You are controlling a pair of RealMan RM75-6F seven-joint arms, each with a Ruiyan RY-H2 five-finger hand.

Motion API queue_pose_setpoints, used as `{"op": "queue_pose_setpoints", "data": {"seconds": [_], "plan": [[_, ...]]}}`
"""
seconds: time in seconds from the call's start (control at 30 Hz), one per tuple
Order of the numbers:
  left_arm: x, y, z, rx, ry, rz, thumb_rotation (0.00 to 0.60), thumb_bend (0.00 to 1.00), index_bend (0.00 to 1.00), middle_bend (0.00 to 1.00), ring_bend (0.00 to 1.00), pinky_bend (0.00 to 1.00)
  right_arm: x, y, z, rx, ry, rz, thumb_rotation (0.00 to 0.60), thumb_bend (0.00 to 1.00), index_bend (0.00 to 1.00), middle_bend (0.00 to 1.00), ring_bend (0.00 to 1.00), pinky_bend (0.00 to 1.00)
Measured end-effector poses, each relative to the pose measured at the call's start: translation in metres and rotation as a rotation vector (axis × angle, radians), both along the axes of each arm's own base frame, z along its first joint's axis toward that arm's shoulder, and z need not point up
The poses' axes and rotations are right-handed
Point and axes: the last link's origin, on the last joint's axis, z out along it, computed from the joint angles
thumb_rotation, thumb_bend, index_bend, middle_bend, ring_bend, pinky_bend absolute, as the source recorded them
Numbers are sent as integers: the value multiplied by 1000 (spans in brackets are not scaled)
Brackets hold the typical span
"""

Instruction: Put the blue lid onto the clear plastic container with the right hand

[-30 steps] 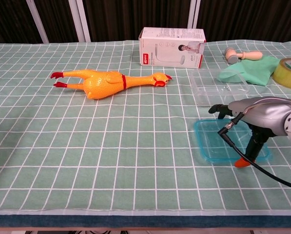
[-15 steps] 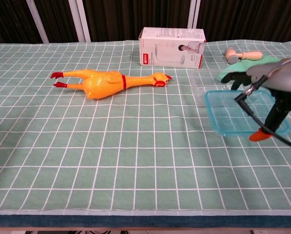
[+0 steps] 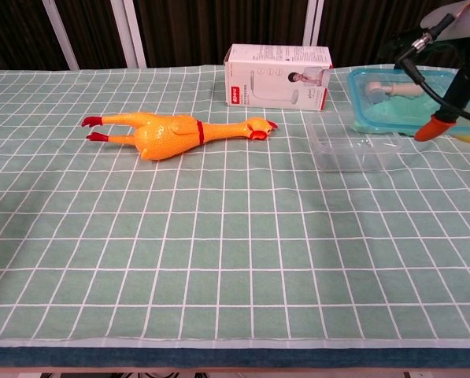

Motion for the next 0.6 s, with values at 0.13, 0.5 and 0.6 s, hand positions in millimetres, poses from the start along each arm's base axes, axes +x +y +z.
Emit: {"op": "queue_pose_setpoints", "data": {"seconds": [0.13,0.5,0.6], "plan": [[-3,3,3,17,-11,20,600,792,93,0,0,0,1,-21,3,1,9,-13,600,183,0,475,104,0],[-12,11,8,34,-16,84,600,791,93,0,0,0,-3,-76,2,-4,29,-23,600,183,0,476,86,0],[-14,13,8,34,-12,100,600,792,93,0,0,0,-7,-87,-2,1,37,-25,600,183,0,475,66,0]]}}
